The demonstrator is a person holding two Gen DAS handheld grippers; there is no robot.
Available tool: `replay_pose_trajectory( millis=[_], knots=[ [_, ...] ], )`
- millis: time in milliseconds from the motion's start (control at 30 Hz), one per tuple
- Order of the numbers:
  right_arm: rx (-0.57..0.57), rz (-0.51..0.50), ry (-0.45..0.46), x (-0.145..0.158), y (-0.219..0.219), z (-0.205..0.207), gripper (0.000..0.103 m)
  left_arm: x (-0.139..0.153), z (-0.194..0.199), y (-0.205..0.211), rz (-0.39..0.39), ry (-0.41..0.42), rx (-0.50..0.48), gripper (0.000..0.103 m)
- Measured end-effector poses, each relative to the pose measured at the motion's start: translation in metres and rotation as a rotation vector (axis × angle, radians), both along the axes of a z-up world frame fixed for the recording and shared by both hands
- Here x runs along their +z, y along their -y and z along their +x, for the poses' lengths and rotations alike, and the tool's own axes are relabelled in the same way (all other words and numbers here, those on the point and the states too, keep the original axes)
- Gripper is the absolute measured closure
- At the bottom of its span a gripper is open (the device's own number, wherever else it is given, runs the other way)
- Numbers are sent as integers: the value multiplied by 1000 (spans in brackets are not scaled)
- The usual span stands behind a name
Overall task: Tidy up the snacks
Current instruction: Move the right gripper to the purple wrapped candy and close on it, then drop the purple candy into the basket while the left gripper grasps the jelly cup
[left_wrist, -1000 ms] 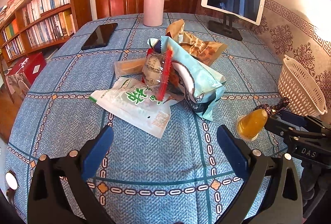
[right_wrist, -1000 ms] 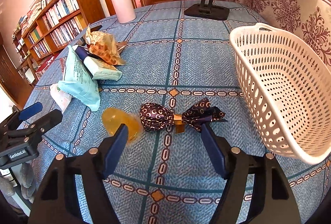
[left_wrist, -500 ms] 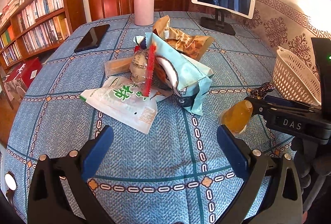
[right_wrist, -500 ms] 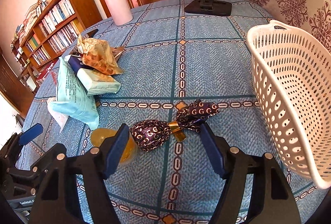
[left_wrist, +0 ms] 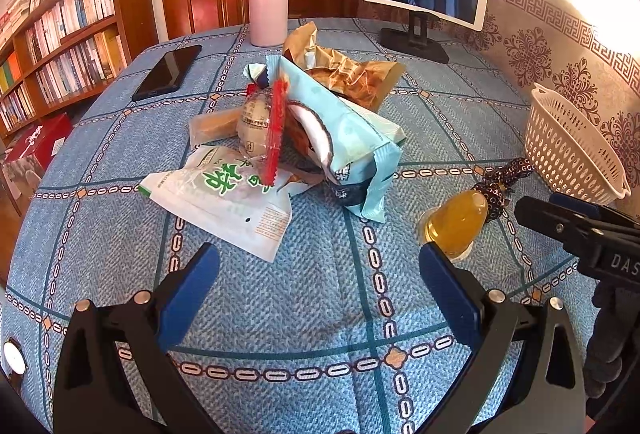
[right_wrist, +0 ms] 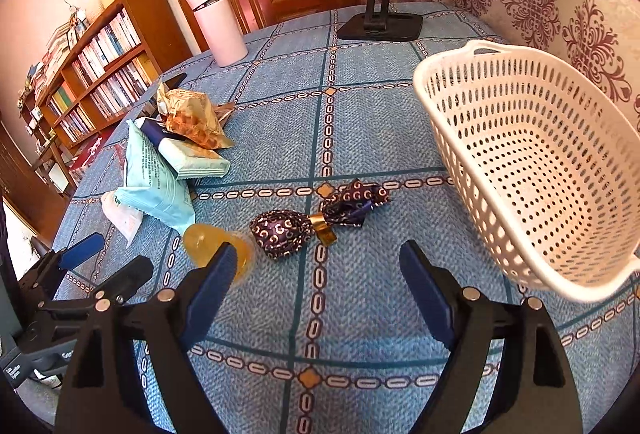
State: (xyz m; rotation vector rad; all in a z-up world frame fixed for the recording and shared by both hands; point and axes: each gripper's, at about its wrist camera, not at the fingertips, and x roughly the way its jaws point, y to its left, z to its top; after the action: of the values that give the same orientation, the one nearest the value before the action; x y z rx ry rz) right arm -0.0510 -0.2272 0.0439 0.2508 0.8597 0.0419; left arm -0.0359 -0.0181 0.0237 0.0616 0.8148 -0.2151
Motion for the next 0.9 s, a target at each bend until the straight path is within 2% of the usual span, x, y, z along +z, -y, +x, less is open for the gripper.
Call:
replay_pose_trajectory(
  millis=[67, 200, 300, 467, 600, 767, 900],
  knots=[
    [21, 10, -9, -2, -5, 0, 25, -1, 1, 1, 3, -4, -2, 2],
    [56, -3, -37, -10, -17, 17, 45, -2, 0, -1, 13, -4, 5, 2],
    [54, -11, -45, -14, -23, 30, 49, -1, -1, -5, 22, 8, 18, 2],
    [37, -36, -44, -15, -27, 45, 50, 0, -1, -9, 18, 11, 23, 2],
    [38, -78, -40, -16, -32, 43, 68, 1, -1, -5, 24, 12, 8, 2],
    [38, -83, -3, -8, -31, 25, 69, 2, -1, 2, 33, 19, -6, 2],
    [31, -59, 70, 14, -24, 7, 69, 3, -1, 10, 40, 26, -23, 2]
  ],
)
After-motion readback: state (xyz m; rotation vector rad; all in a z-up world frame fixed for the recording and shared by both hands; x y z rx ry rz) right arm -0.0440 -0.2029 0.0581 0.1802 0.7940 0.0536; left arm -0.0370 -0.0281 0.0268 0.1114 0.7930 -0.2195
